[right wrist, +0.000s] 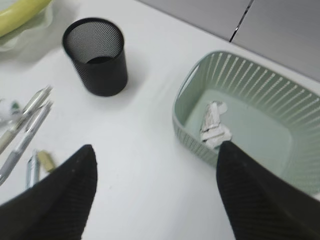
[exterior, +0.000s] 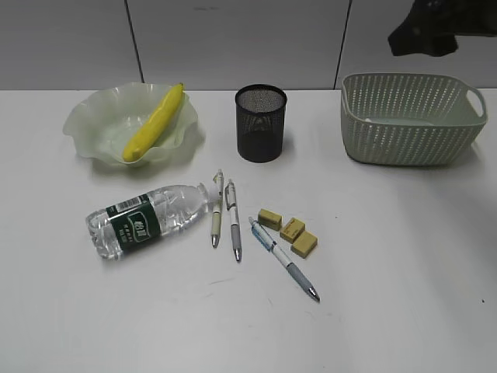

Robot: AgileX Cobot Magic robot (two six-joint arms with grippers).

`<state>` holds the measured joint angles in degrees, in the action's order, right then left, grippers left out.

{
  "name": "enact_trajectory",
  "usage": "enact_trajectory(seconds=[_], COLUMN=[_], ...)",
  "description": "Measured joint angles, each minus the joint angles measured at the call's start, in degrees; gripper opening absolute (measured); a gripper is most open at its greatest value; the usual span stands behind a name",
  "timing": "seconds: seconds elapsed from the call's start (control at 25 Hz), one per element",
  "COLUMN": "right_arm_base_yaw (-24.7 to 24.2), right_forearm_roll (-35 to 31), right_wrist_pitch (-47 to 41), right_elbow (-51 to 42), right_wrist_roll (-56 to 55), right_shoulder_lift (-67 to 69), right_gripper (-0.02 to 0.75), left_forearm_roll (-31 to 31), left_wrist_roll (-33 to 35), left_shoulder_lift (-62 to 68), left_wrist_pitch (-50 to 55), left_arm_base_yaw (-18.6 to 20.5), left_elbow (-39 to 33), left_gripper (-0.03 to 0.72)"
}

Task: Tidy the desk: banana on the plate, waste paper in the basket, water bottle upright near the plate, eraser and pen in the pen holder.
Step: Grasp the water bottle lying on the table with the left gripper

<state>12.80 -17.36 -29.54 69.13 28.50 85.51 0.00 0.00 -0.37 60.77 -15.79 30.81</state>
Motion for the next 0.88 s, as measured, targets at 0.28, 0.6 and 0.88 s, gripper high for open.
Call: enact_trajectory(seconds=[0.28, 0.6, 0.88], right_arm_base_yaw=[0.0, 0.0, 0.0], right_forearm_roll=[5.8, 7.7, 9.5], right_wrist_pitch=[-18.1, -24.5, -29.5], right_elbow=[-5.0, -21.9, -35.1], right_wrist_roll=[-9.3, -14.0, -20.6], right_shoulder_lift=[-16.1, -41.6, -63.1], right_gripper=[0.584, 0.584, 0.584], left_forearm_roll=[0.0, 0.0, 0.0], left_wrist_roll=[0.0, 0.0, 0.0], left_shoulder_lift=[0.0, 0.0, 0.0], left_wrist_pitch=[0.0, 0.0, 0.0], left_arm_base_yaw=[0.0, 0.0, 0.0], left_elbow=[0.0, 0.0, 0.0], left_gripper=[0.404, 0.404, 0.404])
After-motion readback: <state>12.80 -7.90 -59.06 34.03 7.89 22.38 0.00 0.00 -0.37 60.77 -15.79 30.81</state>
